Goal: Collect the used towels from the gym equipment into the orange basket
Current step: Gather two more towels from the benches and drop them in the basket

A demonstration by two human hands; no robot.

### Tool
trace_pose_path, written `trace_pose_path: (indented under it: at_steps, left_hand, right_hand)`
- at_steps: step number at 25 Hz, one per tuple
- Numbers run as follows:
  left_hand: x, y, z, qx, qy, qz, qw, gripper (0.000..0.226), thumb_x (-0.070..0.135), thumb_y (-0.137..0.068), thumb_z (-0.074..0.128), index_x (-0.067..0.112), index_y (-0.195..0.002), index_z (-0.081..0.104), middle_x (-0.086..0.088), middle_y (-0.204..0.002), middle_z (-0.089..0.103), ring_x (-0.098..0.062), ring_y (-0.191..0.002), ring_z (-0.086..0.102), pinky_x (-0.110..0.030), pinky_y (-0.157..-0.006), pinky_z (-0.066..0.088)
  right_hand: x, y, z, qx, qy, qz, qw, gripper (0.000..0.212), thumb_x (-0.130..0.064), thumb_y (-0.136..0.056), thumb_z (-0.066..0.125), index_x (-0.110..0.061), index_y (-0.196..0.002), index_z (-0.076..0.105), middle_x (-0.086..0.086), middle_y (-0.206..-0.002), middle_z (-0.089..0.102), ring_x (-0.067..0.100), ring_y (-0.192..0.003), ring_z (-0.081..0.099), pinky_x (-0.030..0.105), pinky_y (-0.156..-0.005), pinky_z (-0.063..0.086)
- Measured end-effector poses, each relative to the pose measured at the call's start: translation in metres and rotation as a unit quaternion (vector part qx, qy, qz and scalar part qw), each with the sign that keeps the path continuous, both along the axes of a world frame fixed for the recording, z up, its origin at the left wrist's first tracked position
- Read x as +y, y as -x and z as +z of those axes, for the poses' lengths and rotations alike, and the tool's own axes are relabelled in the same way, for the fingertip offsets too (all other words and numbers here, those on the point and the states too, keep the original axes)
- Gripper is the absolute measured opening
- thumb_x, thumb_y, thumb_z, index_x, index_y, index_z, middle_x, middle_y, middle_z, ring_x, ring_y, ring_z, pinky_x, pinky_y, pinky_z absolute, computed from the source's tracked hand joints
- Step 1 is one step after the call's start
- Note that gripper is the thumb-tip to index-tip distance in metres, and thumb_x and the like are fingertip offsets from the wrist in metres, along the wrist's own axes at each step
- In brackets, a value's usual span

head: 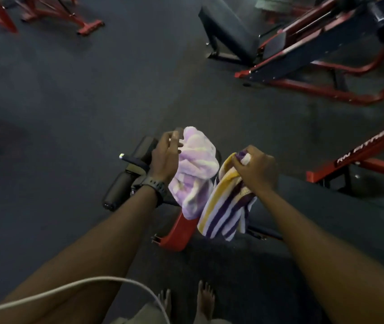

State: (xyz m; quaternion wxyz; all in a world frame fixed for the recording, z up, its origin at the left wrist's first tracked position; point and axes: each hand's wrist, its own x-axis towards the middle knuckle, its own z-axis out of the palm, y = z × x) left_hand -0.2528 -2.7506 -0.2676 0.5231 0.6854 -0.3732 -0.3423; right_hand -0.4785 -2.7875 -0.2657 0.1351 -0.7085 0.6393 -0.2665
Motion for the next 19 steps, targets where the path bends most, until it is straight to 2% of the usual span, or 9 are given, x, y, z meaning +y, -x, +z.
trace_pose_path:
  at_steps: [4, 7, 8, 10, 11, 12, 14, 17, 19]
  left_hand:
    - [-0.055, 0.010, -0.056, -0.006, -0.038, 0.000, 0.999, 0.036, 0.037, -0.104, 0.039, 0.018, -0.109, 0.068, -0.008, -0.103, 0.072, -0.026, -0.097, 0.068, -0.046, -0.093, 0.054]
    - [-0.091, 0.008, -0.097, -0.119, -0.058, 0.013, 0.991, 0.039, 0.050, -0.099, 0.048, 0.023, -0.114, 0.071, 0.000, -0.113, 0.071, -0.018, -0.105, 0.063, -0.025, -0.089, 0.049]
    - [-0.107, 0.007, -0.113, -0.171, -0.082, 0.021, 0.982, 0.047, 0.060, -0.092, 0.053, 0.026, -0.120, 0.070, -0.002, -0.124, 0.067, -0.021, -0.119, 0.059, -0.028, -0.097, 0.045]
    - [-0.134, 0.007, -0.143, -0.241, -0.206, 0.010, 0.948, 0.077, 0.081, -0.071, 0.060, 0.040, -0.136, 0.056, -0.008, -0.158, 0.035, -0.034, -0.151, 0.021, -0.057, -0.117, 0.021]
    - [-0.144, 0.013, -0.156, -0.240, -0.261, 0.015, 0.935, 0.089, 0.087, -0.061, 0.062, 0.046, -0.139, 0.049, -0.008, -0.165, 0.020, -0.035, -0.154, 0.007, -0.069, -0.114, 0.013]
    - [-0.151, 0.020, -0.167, -0.238, -0.291, 0.046, 0.926, 0.091, 0.089, -0.057, 0.063, 0.047, -0.136, 0.050, -0.005, -0.163, 0.025, -0.030, -0.153, 0.016, -0.076, -0.109, 0.018]
    - [-0.158, 0.025, -0.185, -0.241, -0.277, 0.133, 0.920, 0.067, 0.080, -0.063, 0.063, 0.039, -0.116, 0.062, 0.009, -0.122, 0.059, -0.009, -0.114, 0.059, -0.067, -0.088, 0.051]
    - [-0.155, 0.012, -0.193, -0.198, -0.235, -0.008, 0.952, 0.044, 0.053, -0.070, 0.055, 0.031, -0.109, 0.059, 0.003, -0.102, 0.060, -0.019, -0.092, 0.065, -0.037, -0.079, 0.056]
    - [-0.159, -0.003, -0.170, -0.203, -0.183, -0.021, 0.962, 0.029, 0.045, -0.068, 0.059, 0.031, -0.094, 0.058, 0.009, -0.086, 0.058, -0.011, -0.069, 0.059, -0.022, -0.061, 0.047]
  right_hand:
    - [-0.054, -0.012, -0.050, -0.006, -0.022, 0.020, 1.000, 0.029, -0.050, -0.085, 0.068, -0.021, -0.090, 0.068, 0.013, -0.086, 0.074, 0.039, -0.081, 0.068, 0.038, -0.064, 0.051]
    - [-0.083, -0.022, -0.082, -0.025, -0.005, 0.005, 1.000, 0.029, -0.050, -0.084, 0.070, -0.021, -0.087, 0.067, 0.011, -0.084, 0.074, 0.038, -0.080, 0.068, 0.033, -0.061, 0.045]
    - [-0.092, -0.026, -0.093, -0.030, 0.001, 0.001, 1.000, 0.029, -0.050, -0.084, 0.070, -0.021, -0.086, 0.067, 0.011, -0.084, 0.074, 0.038, -0.080, 0.068, 0.033, -0.061, 0.044]
    - [-0.108, -0.032, -0.113, -0.037, 0.004, -0.005, 0.999, 0.029, -0.050, -0.084, 0.070, -0.021, -0.085, 0.067, 0.011, -0.084, 0.074, 0.038, -0.080, 0.068, 0.035, -0.062, 0.046]
    - [-0.113, -0.034, -0.122, -0.040, 0.003, -0.008, 0.999, 0.030, -0.050, -0.084, 0.070, -0.020, -0.084, 0.066, 0.011, -0.084, 0.074, 0.038, -0.080, 0.068, 0.037, -0.063, 0.048]
    - [-0.118, -0.036, -0.130, -0.043, 0.003, -0.013, 0.999, 0.030, -0.050, -0.084, 0.069, -0.020, -0.084, 0.066, 0.010, -0.083, 0.074, 0.038, -0.080, 0.068, 0.038, -0.063, 0.049]
    - [-0.123, -0.037, -0.140, -0.053, 0.001, -0.024, 0.998, 0.029, -0.049, -0.084, 0.069, -0.021, -0.082, 0.064, 0.009, -0.083, 0.074, 0.037, -0.079, 0.067, 0.038, -0.063, 0.050]
    - [-0.123, -0.039, -0.140, -0.079, -0.005, -0.029, 0.996, 0.026, -0.047, -0.083, 0.071, -0.024, -0.078, 0.061, 0.004, -0.079, 0.072, 0.032, -0.075, 0.067, 0.032, -0.061, 0.044]
    - [-0.125, -0.043, -0.122, -0.097, 0.007, -0.025, 0.995, 0.025, -0.045, -0.081, 0.073, -0.025, -0.074, 0.059, -0.003, -0.072, 0.069, 0.027, -0.070, 0.066, 0.028, -0.060, 0.039]
